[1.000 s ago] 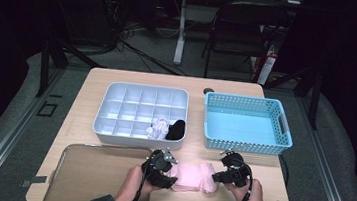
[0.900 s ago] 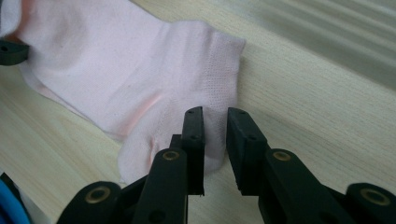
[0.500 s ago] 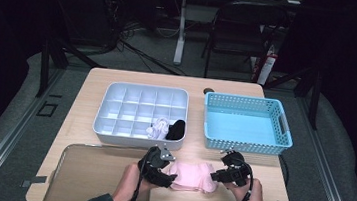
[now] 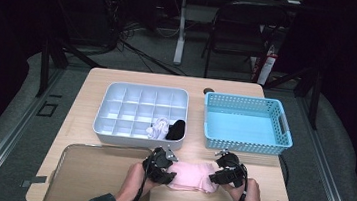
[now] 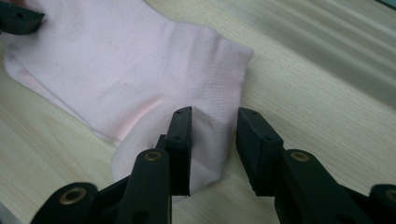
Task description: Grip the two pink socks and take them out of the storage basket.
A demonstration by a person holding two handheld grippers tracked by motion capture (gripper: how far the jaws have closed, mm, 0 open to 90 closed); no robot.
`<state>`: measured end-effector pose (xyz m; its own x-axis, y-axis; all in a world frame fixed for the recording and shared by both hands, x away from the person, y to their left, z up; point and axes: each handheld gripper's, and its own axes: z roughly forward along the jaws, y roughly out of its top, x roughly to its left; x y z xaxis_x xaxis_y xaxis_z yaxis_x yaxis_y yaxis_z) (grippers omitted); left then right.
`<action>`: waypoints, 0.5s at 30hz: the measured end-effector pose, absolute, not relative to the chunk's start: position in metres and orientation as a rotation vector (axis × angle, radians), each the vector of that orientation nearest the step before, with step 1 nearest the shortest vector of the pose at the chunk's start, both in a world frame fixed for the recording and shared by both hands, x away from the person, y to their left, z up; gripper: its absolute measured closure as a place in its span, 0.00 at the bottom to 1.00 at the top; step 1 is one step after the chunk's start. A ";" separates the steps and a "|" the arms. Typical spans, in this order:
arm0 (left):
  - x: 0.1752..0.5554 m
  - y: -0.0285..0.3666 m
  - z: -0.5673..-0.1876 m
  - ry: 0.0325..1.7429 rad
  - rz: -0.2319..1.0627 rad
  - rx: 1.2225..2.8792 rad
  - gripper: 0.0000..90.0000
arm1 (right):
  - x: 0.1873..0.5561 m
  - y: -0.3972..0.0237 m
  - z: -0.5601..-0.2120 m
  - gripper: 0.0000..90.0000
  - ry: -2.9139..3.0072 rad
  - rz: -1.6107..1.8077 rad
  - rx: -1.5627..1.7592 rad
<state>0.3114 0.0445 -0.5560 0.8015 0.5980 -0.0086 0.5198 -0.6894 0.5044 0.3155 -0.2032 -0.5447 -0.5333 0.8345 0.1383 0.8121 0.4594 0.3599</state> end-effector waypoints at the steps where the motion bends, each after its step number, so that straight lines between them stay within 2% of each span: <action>1: 0.312 0.045 -0.557 0.829 0.205 2.497 0.68 | 0.315 -0.203 -0.545 0.75 2.631 0.609 1.496; 6: 0.313 0.046 -0.557 0.815 0.193 2.495 0.73 | 0.317 -0.203 -0.548 0.77 2.623 0.594 1.480; 15: 0.314 0.048 -0.558 0.814 0.164 2.475 0.82 | 0.317 -0.203 -0.545 0.91 2.605 0.581 1.417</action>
<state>0.3145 0.0478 -0.5577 0.8116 0.5823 -0.0474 0.5188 -0.6811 0.5167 0.3167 -0.2032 -0.5454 -0.5546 0.8286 0.0762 0.7824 0.4882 0.3867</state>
